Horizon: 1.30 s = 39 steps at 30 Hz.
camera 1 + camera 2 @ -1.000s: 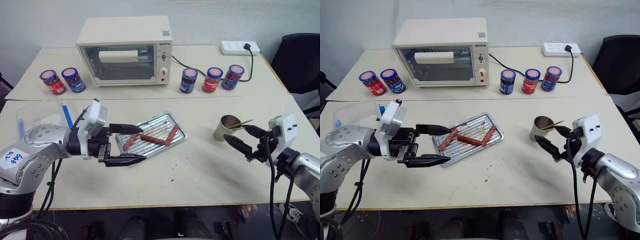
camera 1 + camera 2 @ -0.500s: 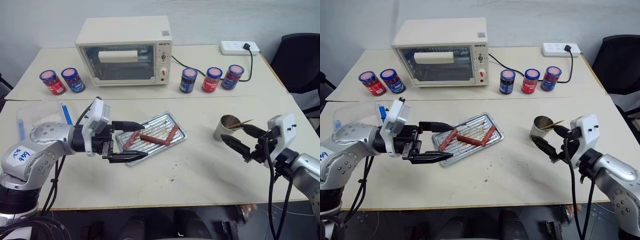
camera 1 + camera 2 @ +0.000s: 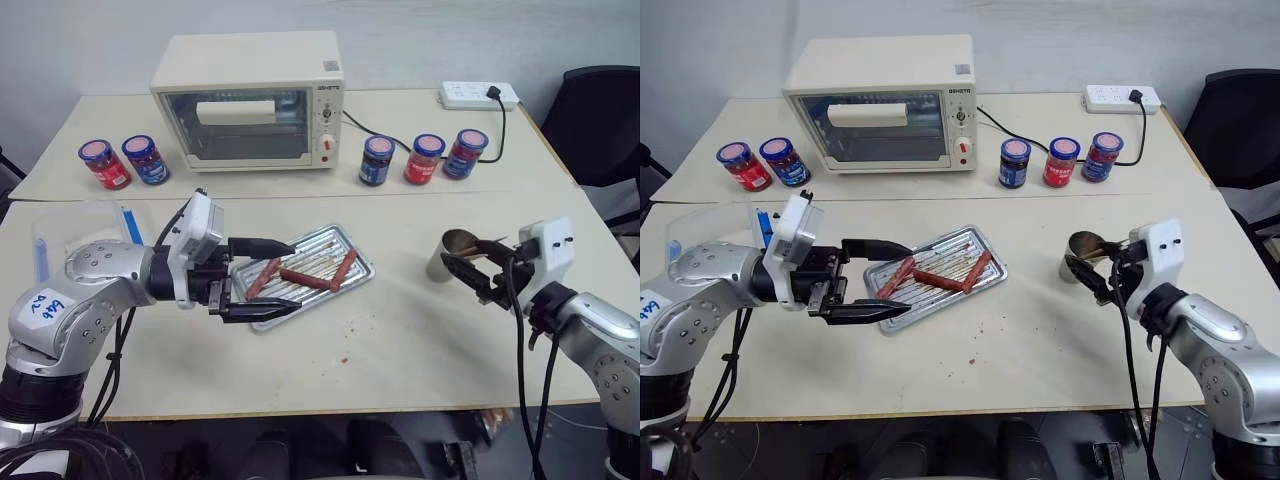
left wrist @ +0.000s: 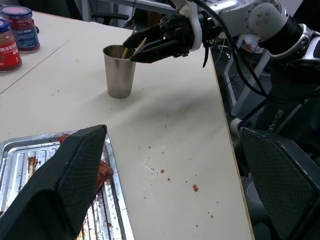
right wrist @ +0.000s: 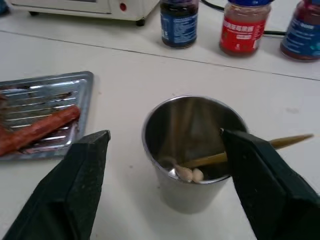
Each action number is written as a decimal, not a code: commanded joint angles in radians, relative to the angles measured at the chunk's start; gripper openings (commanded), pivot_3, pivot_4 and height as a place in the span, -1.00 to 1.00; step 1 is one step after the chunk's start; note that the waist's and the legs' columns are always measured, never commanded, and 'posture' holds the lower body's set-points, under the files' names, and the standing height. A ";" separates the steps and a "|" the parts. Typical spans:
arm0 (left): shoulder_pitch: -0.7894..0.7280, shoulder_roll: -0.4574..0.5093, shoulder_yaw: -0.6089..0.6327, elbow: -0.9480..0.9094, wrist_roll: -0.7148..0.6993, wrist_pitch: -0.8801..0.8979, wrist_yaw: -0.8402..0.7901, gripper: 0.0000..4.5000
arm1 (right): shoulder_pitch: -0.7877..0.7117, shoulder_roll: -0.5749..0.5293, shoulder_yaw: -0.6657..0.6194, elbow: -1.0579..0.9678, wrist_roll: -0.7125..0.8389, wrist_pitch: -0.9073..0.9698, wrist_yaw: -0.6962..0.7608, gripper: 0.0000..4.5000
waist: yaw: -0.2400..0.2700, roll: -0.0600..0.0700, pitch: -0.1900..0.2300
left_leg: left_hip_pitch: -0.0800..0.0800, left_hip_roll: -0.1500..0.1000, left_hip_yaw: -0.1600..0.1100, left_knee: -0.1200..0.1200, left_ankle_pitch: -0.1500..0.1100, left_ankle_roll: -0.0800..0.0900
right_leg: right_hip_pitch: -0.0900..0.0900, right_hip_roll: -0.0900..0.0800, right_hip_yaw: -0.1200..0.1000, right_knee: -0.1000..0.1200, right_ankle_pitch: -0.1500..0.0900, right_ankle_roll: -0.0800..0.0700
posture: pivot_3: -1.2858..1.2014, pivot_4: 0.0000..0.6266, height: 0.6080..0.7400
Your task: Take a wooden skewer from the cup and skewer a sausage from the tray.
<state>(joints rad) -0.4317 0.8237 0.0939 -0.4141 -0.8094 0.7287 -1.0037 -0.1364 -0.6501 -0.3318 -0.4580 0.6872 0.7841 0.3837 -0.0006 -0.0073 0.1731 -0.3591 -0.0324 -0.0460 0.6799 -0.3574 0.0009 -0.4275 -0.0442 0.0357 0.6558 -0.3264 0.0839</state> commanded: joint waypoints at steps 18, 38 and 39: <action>-0.032 -0.016 -0.009 0.022 0.039 -0.036 -0.018 1.00 | -0.032 0.024 -0.027 -0.026 -0.024 -0.016 -0.013 -0.98 | -0.001 0.000 0.000 | 0.000 0.000 0.000 0.000 0.000 0.000 | 0.000 0.000 0.000 0.001 0.000 0.000 | 0.03 -0.52 1.00; -0.024 -0.055 -0.031 0.057 0.082 -0.084 -0.037 1.00 | -0.119 -0.060 -0.087 -0.063 0.101 0.116 -0.031 -0.98 | -0.001 0.000 0.000 | -0.001 0.000 0.000 0.001 0.000 0.000 | 0.000 0.000 0.000 0.001 0.000 0.000 | 0.03 -0.52 1.00; -0.024 -0.055 -0.029 0.056 0.083 -0.084 -0.038 1.00 | -0.123 -0.051 -0.080 -0.061 0.097 0.115 -0.036 -0.98 | -0.001 0.000 0.000 | -0.001 0.000 0.000 0.001 0.000 0.000 | -0.001 0.000 0.000 0.001 0.000 0.000 | 0.03 -0.52 1.00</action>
<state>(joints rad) -0.4524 0.7636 0.0571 -0.3404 -0.7281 0.6606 -1.0392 -0.2459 -0.7054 -0.4028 -0.4858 0.7870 0.9175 0.3619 -0.0018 -0.0073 0.1731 -0.3600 -0.0323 -0.0460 0.6804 -0.3575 0.0012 -0.4284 -0.0442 0.0357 0.6566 -0.3264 0.0839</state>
